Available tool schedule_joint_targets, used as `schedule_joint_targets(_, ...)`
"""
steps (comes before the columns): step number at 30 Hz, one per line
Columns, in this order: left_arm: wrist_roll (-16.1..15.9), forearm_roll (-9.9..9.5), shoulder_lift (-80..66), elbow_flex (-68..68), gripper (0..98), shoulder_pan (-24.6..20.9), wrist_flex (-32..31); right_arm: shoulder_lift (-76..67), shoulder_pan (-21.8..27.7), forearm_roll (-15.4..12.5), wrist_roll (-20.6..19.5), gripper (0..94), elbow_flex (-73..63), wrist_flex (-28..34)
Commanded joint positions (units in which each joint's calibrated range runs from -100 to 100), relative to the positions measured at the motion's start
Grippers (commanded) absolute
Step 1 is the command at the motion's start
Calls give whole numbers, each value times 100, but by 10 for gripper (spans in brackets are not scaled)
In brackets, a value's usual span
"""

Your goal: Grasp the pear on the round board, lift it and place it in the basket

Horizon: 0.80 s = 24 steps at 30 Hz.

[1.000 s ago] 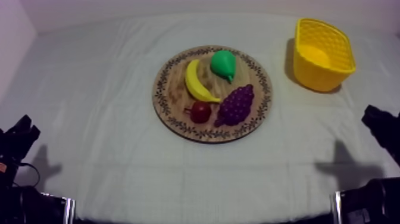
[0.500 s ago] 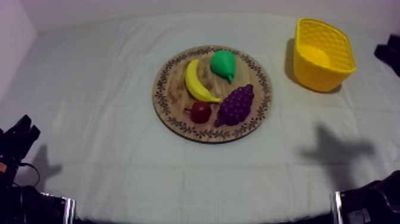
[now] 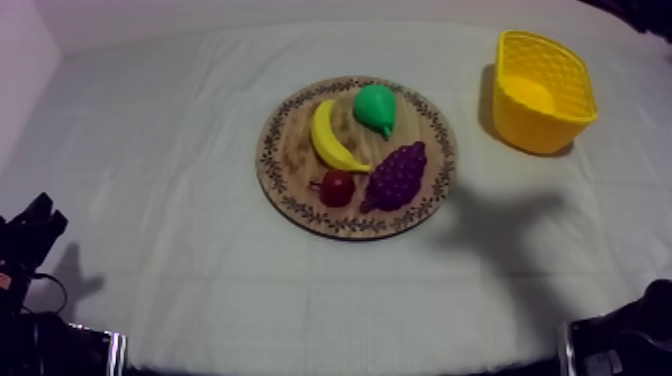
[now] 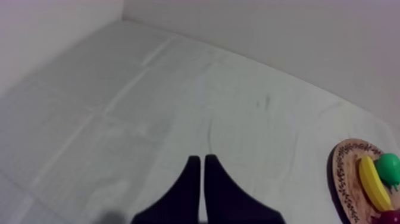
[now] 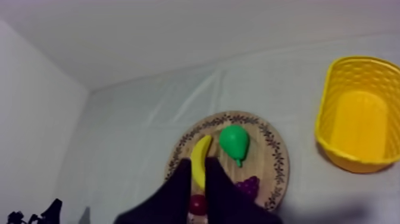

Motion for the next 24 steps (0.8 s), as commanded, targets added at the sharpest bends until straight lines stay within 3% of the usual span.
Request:
schedule_joint_targets(1,0,0,-4,0,1,-3,2,509,-67,32,0,105,-192,-93)
schedule_joint_targets(7,0,0,-4,0,1,-3,2,1481,-71,-43,81,105,-496,-317)
schedule_joint_targets(15,-2,0,-4,0,1,-3,2,2816,308,-671,636,106,-873,-726)
schedule_joint_targets(24,0,0,-4,0,1,-3,2,3638,244,-788,829,107,-797,-973)
